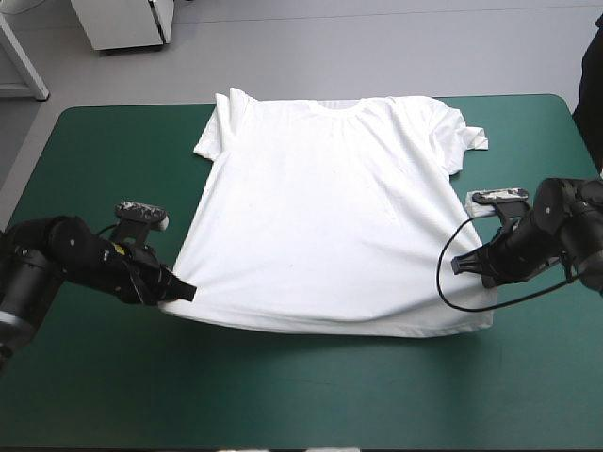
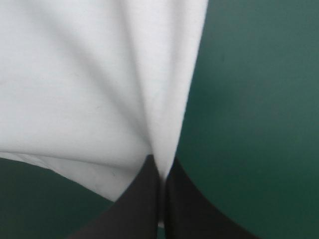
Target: Fold the cloth
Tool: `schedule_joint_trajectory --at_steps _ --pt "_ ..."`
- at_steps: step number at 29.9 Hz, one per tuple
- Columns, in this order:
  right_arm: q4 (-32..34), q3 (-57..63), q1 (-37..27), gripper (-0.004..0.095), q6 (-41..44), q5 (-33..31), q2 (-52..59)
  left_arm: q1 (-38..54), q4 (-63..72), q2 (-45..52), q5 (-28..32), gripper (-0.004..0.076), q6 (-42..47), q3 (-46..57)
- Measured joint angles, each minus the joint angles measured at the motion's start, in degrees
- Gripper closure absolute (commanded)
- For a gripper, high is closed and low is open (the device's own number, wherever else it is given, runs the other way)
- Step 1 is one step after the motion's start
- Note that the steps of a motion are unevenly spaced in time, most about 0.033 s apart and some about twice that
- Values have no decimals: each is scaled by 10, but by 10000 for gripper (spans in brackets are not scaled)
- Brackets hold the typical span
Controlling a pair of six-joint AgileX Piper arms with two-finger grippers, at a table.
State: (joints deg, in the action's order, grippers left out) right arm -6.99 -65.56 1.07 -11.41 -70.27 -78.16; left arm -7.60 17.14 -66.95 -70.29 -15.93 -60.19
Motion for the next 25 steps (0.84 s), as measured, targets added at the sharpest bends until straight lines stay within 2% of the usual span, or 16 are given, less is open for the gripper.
schedule_joint_trajectory --at_steps 15,20,25 --pt "27 194 34 925 23 2 180 -23 15 180 -3 746 59 150" --pt "40 231 37 925 25 1 203 -23 30 246 -5 746 84 200" --pt "73 238 67 912 45 2 203 -23 32 271 -7 735 92 241"
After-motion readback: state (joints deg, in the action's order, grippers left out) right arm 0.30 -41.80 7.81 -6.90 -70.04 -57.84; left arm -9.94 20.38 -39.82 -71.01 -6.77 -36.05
